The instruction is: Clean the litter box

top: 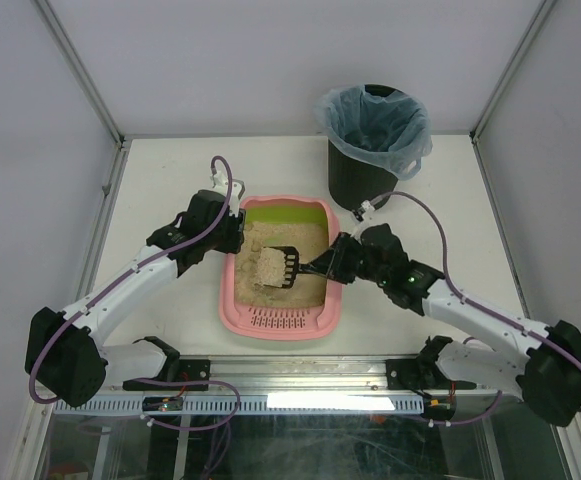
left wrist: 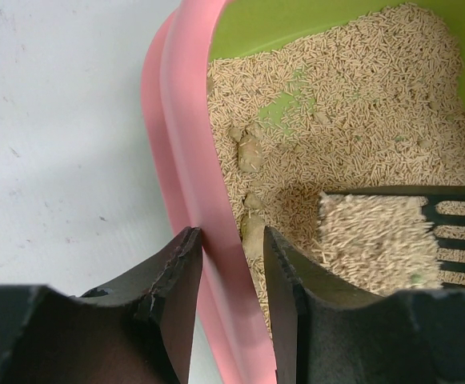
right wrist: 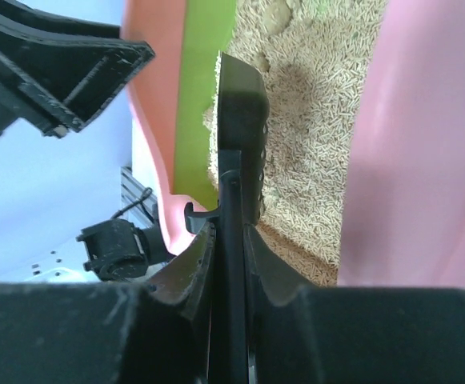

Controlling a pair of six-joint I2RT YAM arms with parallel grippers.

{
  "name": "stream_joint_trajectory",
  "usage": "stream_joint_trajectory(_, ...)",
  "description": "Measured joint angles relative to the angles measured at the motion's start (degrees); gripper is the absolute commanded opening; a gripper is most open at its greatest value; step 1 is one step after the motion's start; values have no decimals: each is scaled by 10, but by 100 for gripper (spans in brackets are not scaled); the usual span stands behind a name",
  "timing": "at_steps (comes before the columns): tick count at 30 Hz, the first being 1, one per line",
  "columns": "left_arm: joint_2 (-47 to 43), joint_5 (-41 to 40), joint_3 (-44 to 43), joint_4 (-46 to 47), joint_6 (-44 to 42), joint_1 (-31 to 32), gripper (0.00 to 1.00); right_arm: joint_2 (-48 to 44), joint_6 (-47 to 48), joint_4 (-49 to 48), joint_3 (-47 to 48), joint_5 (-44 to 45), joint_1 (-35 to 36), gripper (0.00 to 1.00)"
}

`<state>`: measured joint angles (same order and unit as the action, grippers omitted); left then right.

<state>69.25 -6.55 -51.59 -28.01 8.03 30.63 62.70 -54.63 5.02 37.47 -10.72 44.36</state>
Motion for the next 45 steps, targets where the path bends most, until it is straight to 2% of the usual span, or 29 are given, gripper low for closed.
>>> stream_joint_trajectory(8, 0, 0, 0, 0, 0, 0, 36, -158, -117, -155, -179, 48, -10, 0)
stream_joint_trajectory(16, 0, 0, 0, 0, 0, 0, 36, -174, -204, -265, -254, 42, -34, 0)
stream_joint_trajectory(22, 0, 0, 0, 0, 0, 0, 36, -139, -217, -310, -241, 4, -50, 0)
stream_joint_trajectory(31, 0, 0, 0, 0, 0, 0, 36, -158, -238, -346, -250, -6, -69, 0)
stream_joint_trajectory(36, 0, 0, 0, 0, 0, 0, 36, -137, -219, -346, -219, -52, -82, 0)
stream_joint_trajectory(45, 0, 0, 0, 0, 0, 0, 36, -160, -217, -324, -211, -53, -100, 0)
